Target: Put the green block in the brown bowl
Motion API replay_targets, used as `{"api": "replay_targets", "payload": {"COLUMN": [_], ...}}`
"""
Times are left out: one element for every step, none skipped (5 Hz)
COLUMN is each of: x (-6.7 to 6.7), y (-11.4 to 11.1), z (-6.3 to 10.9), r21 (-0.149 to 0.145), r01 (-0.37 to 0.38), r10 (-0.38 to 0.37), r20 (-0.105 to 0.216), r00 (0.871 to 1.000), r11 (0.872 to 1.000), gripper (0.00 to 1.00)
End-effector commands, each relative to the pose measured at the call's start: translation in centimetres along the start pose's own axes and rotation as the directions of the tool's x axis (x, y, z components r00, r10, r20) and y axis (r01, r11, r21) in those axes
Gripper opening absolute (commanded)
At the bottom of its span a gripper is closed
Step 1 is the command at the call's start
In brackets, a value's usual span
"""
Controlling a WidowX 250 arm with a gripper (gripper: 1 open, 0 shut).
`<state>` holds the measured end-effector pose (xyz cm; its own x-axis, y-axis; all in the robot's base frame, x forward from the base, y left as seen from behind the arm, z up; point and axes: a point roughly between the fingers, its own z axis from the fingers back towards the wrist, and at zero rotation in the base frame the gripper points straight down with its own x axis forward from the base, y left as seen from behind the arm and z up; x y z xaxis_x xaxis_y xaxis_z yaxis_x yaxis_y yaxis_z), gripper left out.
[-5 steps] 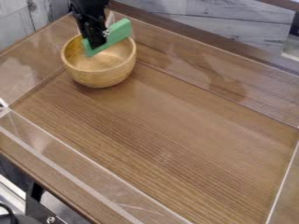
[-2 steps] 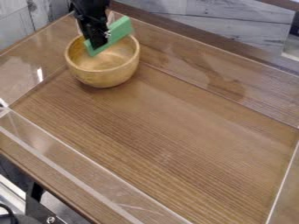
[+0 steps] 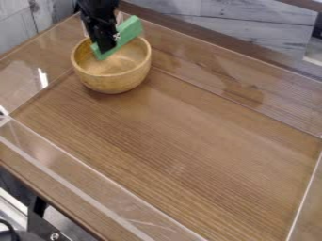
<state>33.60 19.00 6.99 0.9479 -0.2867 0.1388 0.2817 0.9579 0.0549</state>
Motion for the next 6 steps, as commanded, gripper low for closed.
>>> {"api": "replay_targets", "payload": {"x": [1.05, 1.07, 1.08, 1.08, 1.08, 1.09], "y": [0.81, 0.99, 1.17, 1.33, 1.46, 1.62], "z": [1.57, 1.46, 1.35, 1.27, 1.17, 0.99], "r21": [0.051, 0.053, 0.056, 0.058, 0.06, 0.062], "r01": [0.002, -0.005, -0.013, -0.021, -0.028, -0.037], "r10": [-0.004, 0.003, 0.011, 0.018, 0.026, 0.035], "r20": [0.041, 0.04, 0.04, 0.039, 0.038, 0.036], "r00": [0.999, 0.999, 0.999, 0.999, 0.999, 0.999], "r11": [0.999, 0.999, 0.998, 0.998, 0.998, 0.997], "gripper": [0.0, 0.0, 0.0, 0.0, 0.0, 0.0]}}
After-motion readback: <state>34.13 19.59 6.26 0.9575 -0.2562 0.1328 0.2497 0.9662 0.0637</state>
